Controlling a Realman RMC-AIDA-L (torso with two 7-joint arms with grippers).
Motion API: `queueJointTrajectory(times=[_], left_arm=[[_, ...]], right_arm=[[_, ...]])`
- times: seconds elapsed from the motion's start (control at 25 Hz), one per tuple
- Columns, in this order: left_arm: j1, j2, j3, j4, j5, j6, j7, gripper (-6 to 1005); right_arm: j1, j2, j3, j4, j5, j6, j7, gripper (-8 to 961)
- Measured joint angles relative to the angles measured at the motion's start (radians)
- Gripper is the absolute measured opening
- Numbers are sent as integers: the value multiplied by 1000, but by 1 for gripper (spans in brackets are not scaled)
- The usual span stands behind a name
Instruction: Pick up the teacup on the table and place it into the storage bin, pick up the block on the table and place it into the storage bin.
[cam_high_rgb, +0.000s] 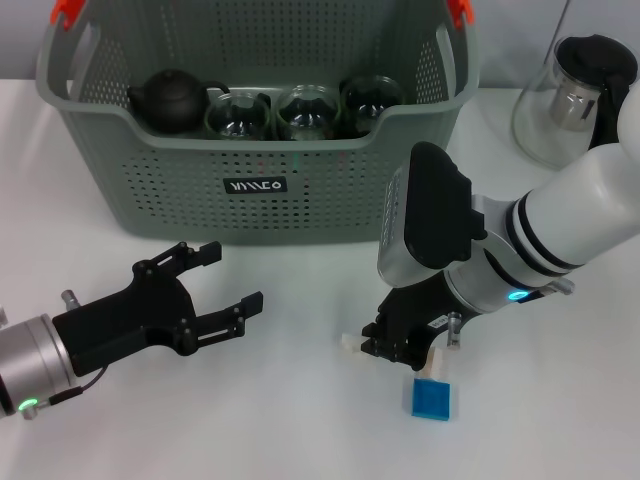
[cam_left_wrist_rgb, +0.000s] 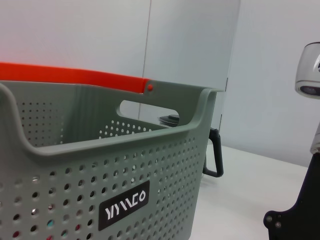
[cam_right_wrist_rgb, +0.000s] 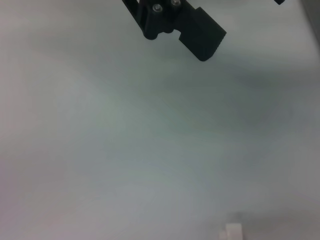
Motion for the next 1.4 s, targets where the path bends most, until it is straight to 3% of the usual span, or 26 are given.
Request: queueJointTrajectory(times=[0.2,0.56,0.76,0.92,1.2,1.4], left_arm=[[1,0,0,0,0,-2,0,874],[0,0,0,0,-4,-4,0,874],[-2,0,0,0,-15,-4,0,874],[-7,0,0,0,-16,-3,0,874],[-15,-1,0,0,-19,-3,0,874],[-16,-1,1,-10,-27,-3,0,874]], right_arm=[[-22,-4,66,-55,0,-78,0,106],[-161,-8,516,-489,41,-411,37,107],[-142,-8,625,-621,165,-388,152,107],[-45,-7,613,-564,144,-271,245,107],[212,-7,525,-210,-162,28,332,106],[343,-7,503,13,-261,99,314,106]])
